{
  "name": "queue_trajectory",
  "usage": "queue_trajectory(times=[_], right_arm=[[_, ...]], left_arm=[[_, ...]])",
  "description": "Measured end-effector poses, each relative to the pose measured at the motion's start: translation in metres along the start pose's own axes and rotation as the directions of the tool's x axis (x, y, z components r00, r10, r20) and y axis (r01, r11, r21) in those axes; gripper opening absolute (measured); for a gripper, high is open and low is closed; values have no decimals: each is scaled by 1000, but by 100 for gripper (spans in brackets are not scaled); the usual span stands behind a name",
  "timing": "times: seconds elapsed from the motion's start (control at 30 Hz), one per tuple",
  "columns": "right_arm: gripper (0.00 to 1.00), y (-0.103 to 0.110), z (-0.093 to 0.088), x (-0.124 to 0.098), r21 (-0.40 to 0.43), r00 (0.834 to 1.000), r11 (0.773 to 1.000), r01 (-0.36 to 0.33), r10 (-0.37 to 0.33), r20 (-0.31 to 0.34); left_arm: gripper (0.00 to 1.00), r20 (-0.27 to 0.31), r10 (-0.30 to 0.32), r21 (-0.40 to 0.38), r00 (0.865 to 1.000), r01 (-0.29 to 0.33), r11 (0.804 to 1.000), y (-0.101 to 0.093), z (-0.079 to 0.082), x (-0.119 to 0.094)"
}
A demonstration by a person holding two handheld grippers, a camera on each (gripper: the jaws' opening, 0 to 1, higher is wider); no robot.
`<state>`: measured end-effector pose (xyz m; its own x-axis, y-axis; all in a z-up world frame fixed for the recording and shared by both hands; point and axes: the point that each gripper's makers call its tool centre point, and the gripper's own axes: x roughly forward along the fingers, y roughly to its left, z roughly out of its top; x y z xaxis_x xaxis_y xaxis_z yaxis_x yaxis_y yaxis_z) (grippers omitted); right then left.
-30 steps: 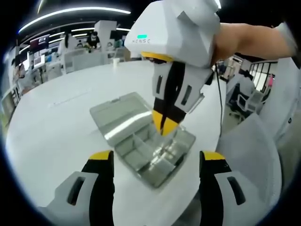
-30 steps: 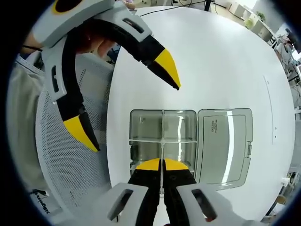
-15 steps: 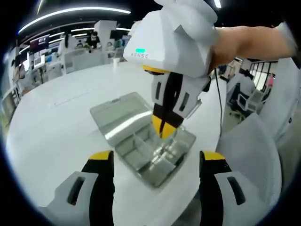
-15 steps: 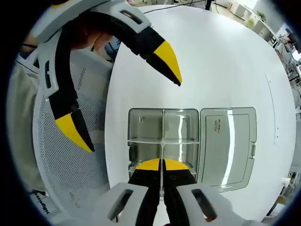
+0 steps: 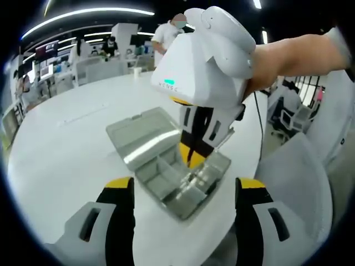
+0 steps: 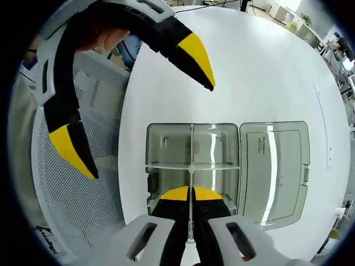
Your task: Insert the divider into the dual guide fixture by aligning both edges with the guide slots and pushing it downward to the bottom, including one-sided entry, uneven engagement, binding, and posture correction.
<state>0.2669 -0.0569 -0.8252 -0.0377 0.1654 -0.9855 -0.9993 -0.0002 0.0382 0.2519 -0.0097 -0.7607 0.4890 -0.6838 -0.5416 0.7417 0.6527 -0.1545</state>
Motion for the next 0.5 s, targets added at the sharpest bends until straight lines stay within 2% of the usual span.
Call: queue_trajectory(times=[0.5], right_arm=[[0, 0, -2, 17, -42, 1000, 999, 15, -15, -8]], left_arm=[[72, -2, 4, -9, 1000, -4, 1000, -2, -3, -1]])
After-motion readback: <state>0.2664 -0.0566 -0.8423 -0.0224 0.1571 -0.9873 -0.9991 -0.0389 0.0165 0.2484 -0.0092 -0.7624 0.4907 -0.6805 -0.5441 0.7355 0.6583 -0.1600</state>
